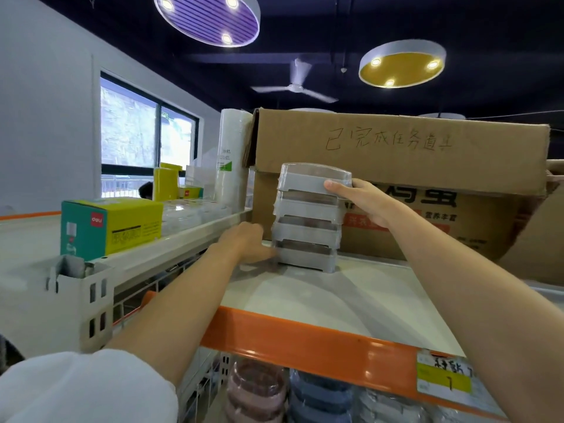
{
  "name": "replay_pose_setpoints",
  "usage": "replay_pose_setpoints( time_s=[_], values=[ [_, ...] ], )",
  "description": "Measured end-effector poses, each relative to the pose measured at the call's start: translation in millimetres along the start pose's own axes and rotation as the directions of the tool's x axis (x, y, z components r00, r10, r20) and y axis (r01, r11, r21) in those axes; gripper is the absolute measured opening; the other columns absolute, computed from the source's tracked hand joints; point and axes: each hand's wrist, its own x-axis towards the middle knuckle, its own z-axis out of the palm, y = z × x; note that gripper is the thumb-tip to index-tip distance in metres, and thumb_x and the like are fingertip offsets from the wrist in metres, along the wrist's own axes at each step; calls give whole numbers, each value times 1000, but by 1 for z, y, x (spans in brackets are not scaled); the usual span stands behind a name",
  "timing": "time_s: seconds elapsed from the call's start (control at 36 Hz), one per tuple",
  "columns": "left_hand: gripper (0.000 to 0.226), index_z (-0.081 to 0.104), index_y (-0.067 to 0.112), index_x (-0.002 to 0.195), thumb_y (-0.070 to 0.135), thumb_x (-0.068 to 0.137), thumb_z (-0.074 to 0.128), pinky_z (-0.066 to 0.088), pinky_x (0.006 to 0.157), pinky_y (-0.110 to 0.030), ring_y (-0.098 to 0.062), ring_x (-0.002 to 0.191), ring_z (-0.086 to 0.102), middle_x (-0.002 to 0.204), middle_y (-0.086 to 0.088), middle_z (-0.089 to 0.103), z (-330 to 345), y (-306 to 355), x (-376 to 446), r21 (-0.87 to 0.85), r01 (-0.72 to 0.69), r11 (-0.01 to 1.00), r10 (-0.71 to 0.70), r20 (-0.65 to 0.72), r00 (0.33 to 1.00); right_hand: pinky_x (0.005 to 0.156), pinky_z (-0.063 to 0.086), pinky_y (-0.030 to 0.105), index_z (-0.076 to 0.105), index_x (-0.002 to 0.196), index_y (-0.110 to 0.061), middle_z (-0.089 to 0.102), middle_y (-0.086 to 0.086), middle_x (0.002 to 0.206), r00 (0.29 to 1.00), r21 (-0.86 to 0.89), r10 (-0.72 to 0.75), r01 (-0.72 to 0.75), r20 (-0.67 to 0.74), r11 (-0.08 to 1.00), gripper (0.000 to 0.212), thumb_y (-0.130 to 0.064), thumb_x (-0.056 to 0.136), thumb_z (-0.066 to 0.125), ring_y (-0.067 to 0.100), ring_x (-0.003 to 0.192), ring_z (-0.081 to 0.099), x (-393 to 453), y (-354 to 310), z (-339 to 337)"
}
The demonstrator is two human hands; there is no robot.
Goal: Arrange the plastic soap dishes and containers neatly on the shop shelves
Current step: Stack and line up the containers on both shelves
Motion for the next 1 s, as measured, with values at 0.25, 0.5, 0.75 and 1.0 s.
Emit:
replay_pose_setpoints(
  time_s=[0.25, 0.5, 0.75, 1.0],
  values=[
    [59, 57, 15, 120, 61, 83, 57, 50, 90, -41, -23, 102, 58, 116, -5, 61, -4, 4, -10, 87, -2, 996, -2, 47, 999, 109, 37, 43, 26, 150, -11, 33, 8, 154, 990, -97, 96, -107, -108, 990, 94, -66, 80, 57, 26, 136, 37, -19, 6, -16],
    [47, 59, 11, 104, 53, 85, 60, 49, 82, -37, -24, 91, 58, 102, -8, 61, -25, 21, -40, 135, -28, 990, 25, 23, 999, 98, 40, 38, 36, 143, -4, 46, 15, 142, 973, -545, 33, -156, -229, 824, 72, -55, 94, 48, 32, 128, 45, -57, 18, -33],
    [48, 57, 9, 99, 55, 86, 57, 48, 77, -37, -24, 85, 56, 97, -8, 61, -25, 55, -80, 188, -72, 979, 83, -53, 995, 105, 34, 49, 38, 139, -6, 41, 14, 140, 987, -891, -143, -5, -79, 453, 64, -49, 93, 54, 31, 133, 35, -122, 29, -24],
    [54, 56, 9, 115, 56, 87, 54, 50, 85, -39, -23, 98, 58, 109, -7, 62, -28, 93, -140, 210, -124, 970, 154, -131, 979, 102, 37, 46, 39, 138, -7, 43, 12, 139, 965, -909, -261, 83, -29, 409, 58, -44, 95, 53, 31, 129, 40, -193, 18, -24]
  ],
)
